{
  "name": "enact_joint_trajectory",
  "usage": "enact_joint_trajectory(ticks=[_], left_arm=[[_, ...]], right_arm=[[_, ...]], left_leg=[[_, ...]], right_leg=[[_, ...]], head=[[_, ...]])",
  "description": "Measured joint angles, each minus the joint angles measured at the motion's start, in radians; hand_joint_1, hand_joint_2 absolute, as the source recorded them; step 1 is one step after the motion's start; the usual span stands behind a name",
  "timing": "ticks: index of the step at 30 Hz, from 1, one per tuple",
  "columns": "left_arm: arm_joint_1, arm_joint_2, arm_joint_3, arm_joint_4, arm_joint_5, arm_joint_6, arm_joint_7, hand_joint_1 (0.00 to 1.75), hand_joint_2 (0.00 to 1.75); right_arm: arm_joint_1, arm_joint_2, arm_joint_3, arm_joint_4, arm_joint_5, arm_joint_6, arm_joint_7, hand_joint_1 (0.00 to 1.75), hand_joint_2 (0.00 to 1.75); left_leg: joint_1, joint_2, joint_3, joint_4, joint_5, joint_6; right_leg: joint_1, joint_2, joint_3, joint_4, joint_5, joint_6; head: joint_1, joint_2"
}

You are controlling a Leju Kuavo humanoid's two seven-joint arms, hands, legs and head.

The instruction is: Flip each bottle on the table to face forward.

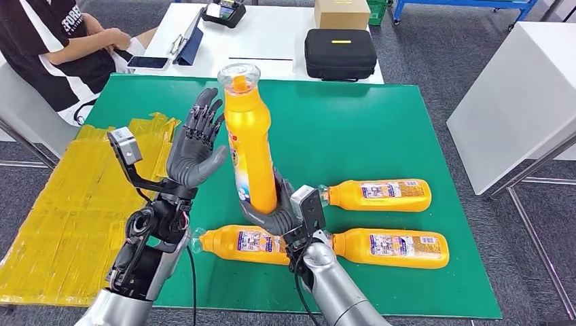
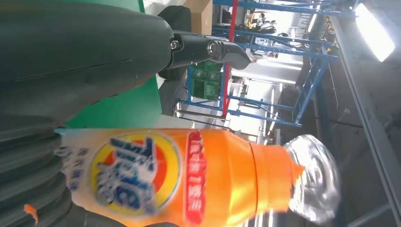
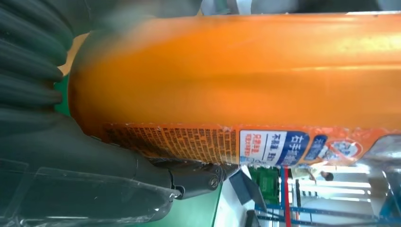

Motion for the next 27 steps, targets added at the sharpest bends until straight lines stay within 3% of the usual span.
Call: enact_joint_trajectory(ticks=[12,27], left_arm=[[-0.011,0.006,0.0,0.04,0.051,0.016,-0.004,0.0,1.75],[-0.003,0.003,0.0,0.031,0.014,0.039,0.0,0.0,1.75]], right_arm=[[0.003,-0.004,0.121,-0.018,-0.009,-0.103,0.0,1.75,1.75],[-0.005,-0.007,0.163,0.013,0.015,-0.173,0.0,1.75,1.75]], left_leg=[[0.0,0.0,0.0,0.0,0.0,0.0],[0.0,0.0,-0.001,0.0,0.0,0.0]], right_leg=[[0.0,0.0,-0.001,0.0,0.0,0.0],[0.0,0.0,-0.001,0.0,0.0,0.0]], head=[[0.0,0.0],[0.0,0.0]])
